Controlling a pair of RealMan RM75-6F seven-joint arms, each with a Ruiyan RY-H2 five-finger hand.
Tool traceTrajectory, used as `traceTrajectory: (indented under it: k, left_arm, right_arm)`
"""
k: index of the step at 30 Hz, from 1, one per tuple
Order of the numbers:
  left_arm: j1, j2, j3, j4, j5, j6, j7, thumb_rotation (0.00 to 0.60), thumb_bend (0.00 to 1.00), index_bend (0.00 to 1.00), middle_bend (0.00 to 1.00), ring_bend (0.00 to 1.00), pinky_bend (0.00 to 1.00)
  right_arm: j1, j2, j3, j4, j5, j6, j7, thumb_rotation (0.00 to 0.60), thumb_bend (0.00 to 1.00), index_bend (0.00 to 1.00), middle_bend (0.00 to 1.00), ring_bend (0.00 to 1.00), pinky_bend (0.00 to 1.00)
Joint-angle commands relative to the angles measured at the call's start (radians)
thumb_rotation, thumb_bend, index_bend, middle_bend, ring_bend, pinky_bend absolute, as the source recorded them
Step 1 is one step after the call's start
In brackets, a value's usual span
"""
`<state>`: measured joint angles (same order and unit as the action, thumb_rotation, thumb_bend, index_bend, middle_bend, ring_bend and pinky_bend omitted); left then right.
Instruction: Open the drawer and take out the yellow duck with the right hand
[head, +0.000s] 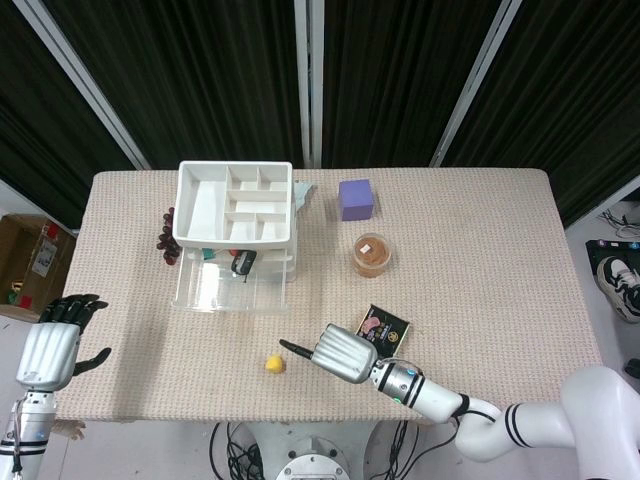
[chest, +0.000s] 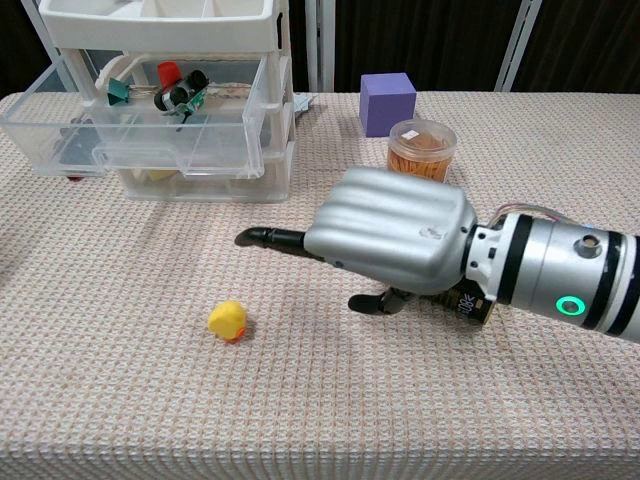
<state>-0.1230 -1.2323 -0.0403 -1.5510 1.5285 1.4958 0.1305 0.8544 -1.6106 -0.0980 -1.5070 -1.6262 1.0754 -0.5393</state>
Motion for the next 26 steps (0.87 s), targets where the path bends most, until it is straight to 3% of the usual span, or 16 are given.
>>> traceTrajectory:
  k: [1,6,9,12,15,16,18,26]
  left_arm:
    - [-0.001,-0.002,0.000,0.005,0.001,-0.001,-0.004,0.600,0.14,0.29,0.22,0.18,0.21]
    - [-0.003,-0.011,-0.002,0.022,-0.006,-0.006,-0.011,0.600,0.14,0.29,0.22,0.18,0.21]
    - [-0.006,-0.016,-0.007,0.026,-0.005,-0.004,-0.011,0.600,0.14,0.29,0.22,0.18,0.21]
    - [-0.013,-0.018,-0.010,0.026,0.000,-0.007,-0.002,0.600,0.14,0.29,0.22,0.18,0.21]
    - [-0.018,-0.016,-0.010,0.020,0.001,-0.014,0.010,0.600,0.14,0.29,0.22,0.18,0.21]
    - [-0.020,-0.016,-0.010,0.017,0.001,-0.016,0.014,0.600,0.14,0.29,0.22,0.18,0.21]
    - [-0.021,-0.015,-0.010,0.011,0.001,-0.018,0.017,0.600,0.14,0.29,0.22,0.18,0.21]
    - [-0.022,-0.016,-0.009,-0.002,-0.001,-0.017,0.028,0.600,0.14,0.29,0.22,0.18,0.21]
  right_arm:
    - [-0.077,0.096,-0.020,-0.072,-0.042,0.122,0.013,0.600,0.18,0.02,0.86,0.82,0.83]
    - [-0.234,0.236,-0.034,-0.112,-0.033,0.346,0.081,0.600,0.18,0.12,0.78,0.78,0.83]
    - [-0.318,0.293,-0.019,-0.115,0.005,0.453,0.154,0.600,0.18,0.12,0.66,0.68,0.74]
    - [-0.406,0.349,-0.004,-0.126,0.093,0.513,0.272,0.600,0.18,0.10,0.44,0.43,0.50]
    - [-0.464,0.410,-0.015,-0.178,0.181,0.490,0.372,0.600,0.18,0.01,0.14,0.09,0.15]
    - [-0.486,0.438,-0.020,-0.200,0.208,0.482,0.415,0.600,0.18,0.00,0.05,0.02,0.05]
    - [-0.522,0.470,-0.027,-0.213,0.229,0.486,0.461,0.600,0.18,0.00,0.00,0.00,0.00]
    - [-0.646,0.521,-0.046,-0.206,0.188,0.546,0.581,0.600,0.18,0.00,0.00,0.00,0.00]
